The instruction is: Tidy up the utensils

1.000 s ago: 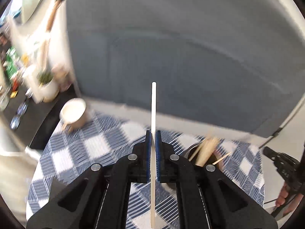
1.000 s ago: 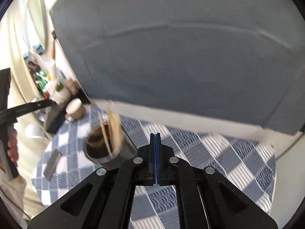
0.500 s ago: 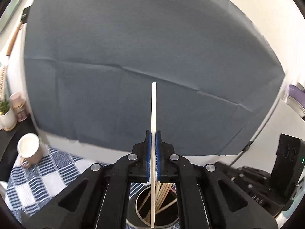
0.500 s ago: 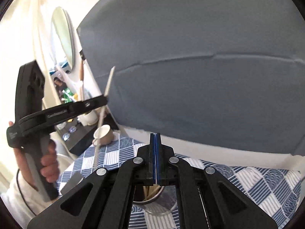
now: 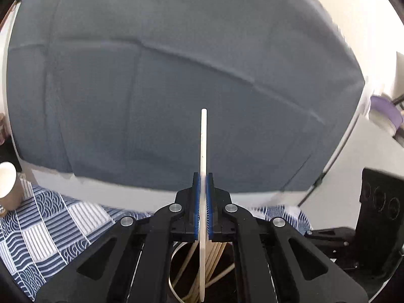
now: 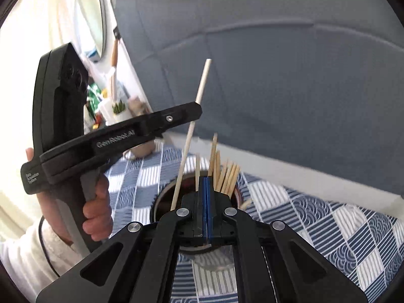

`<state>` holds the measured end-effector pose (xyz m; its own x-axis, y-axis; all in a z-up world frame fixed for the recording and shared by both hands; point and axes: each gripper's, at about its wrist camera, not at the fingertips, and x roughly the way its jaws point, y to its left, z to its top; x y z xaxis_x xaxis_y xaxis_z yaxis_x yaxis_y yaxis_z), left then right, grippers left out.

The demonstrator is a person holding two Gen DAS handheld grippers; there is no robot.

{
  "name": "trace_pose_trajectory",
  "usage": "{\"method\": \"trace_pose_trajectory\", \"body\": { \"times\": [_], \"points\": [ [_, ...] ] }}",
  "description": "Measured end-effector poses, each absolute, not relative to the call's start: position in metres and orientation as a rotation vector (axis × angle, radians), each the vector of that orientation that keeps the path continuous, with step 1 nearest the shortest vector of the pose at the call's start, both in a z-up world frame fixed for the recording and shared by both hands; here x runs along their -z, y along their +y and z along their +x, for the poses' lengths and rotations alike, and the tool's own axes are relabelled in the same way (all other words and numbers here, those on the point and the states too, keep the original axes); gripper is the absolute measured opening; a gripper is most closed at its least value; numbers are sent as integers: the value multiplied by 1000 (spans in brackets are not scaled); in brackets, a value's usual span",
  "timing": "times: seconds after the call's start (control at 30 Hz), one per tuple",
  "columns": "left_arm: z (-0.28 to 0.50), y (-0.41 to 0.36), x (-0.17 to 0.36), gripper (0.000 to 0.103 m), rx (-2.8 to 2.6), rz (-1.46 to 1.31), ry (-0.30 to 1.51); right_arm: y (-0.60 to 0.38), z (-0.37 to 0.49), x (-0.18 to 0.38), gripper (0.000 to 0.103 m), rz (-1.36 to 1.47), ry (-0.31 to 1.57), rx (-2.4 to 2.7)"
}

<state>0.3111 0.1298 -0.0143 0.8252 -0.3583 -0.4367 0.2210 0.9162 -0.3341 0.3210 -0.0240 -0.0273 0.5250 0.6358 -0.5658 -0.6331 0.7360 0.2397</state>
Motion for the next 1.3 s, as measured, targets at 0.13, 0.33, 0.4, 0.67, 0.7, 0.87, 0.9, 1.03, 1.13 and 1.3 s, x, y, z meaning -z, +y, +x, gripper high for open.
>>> {"method": "trace_pose_trajectory", "body": {
  "times": [0.13,0.33,0.4,0.67,0.7,0.87,0.9,1.03,1.13,1.3],
  "points": [
    [304,130,29,5,296,-271,543,-19,315,41,4,-28,711,-747],
    [287,138,28,40,261,-252,535,-39,296,43,23,-45,678,-710],
    [280,141,24,60,229,-235,535,-44,292,41,52,-47,664,-694],
    [241,149,8,97,130,-208,549,-70,270,18,87,-14,608,-606],
    [235,147,6,97,116,-190,559,-72,267,16,87,-19,604,-597],
    [205,135,-6,97,24,-97,571,-81,244,4,89,-33,580,-589],
    [198,132,-8,97,5,-85,577,-83,238,2,89,-37,575,-587],
    [178,124,-14,97,12,-107,615,-91,216,-3,90,-51,557,-571],
    [158,113,-16,97,-7,-115,637,-102,198,-1,91,-49,564,-558],
    [127,92,-12,97,-44,-70,668,-126,168,12,91,-12,618,-544]
  ]
}}
